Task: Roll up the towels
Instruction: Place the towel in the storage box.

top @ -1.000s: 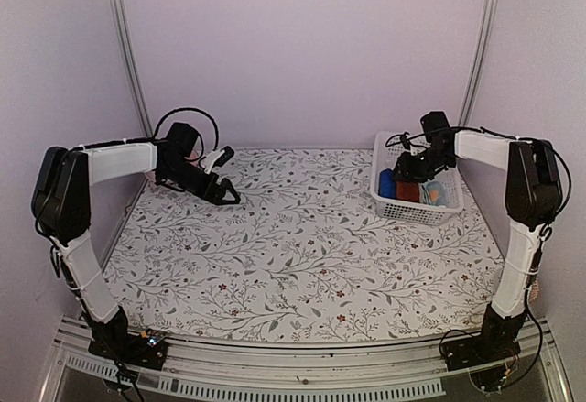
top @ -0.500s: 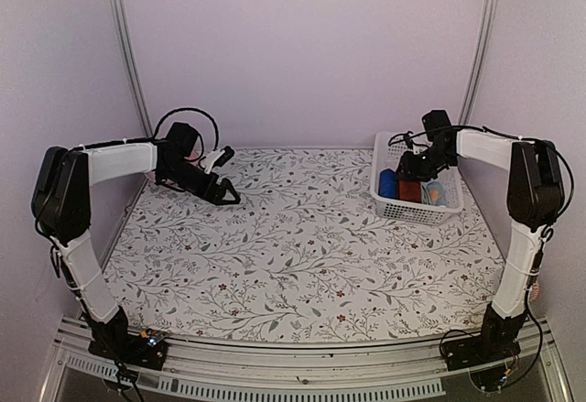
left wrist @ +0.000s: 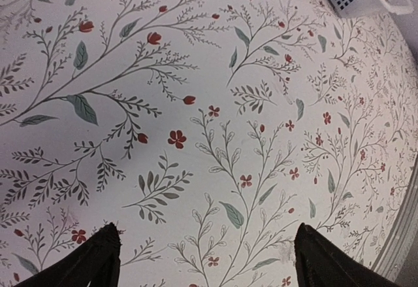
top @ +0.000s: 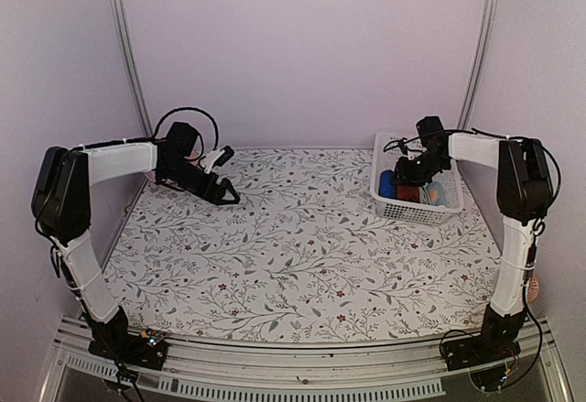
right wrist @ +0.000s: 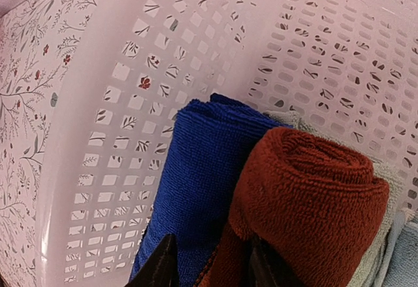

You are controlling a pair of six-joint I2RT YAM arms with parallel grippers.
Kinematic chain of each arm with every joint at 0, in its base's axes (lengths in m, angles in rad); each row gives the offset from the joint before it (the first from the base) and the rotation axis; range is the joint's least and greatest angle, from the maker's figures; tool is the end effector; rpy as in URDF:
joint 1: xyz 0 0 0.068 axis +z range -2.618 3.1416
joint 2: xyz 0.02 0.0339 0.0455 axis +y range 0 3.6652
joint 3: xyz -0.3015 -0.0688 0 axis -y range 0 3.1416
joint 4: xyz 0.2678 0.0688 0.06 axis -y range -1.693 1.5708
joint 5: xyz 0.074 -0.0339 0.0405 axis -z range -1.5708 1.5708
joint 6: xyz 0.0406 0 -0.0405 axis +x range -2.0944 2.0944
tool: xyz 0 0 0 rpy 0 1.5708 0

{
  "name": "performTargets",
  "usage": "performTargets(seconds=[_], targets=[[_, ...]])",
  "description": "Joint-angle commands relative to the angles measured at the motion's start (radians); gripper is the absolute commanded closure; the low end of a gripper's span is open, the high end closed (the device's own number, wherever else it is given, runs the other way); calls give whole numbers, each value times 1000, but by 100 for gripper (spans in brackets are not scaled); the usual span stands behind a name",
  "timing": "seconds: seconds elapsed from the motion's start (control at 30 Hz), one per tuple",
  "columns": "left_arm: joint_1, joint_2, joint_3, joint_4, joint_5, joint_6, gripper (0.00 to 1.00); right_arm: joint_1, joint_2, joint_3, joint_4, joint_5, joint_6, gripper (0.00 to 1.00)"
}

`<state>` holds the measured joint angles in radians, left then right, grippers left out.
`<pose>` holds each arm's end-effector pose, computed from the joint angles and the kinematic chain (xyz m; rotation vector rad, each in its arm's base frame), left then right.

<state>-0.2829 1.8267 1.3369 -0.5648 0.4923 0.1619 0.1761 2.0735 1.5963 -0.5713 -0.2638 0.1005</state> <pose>0.3932 -0.1343 0.2367 0.7348 2.4749 -0.6871 0.4778 0.0958 0.2099 -0.1923 2.6212 0.4419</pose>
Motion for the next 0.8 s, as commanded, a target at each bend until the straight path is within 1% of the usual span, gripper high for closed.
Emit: performTargets(seconds=[0.0,0.17,0.77], targets=[[5,-9,42,-9,-19,18,7,6,-47,-21,-60,32,-12,62],[4,-1,52,-15,-21,19,7,6,-91,-12,-88,51,-18,61],[3,-2,53,-15,-24,15,7,6,-195,-49,-88,71,-7,60]])
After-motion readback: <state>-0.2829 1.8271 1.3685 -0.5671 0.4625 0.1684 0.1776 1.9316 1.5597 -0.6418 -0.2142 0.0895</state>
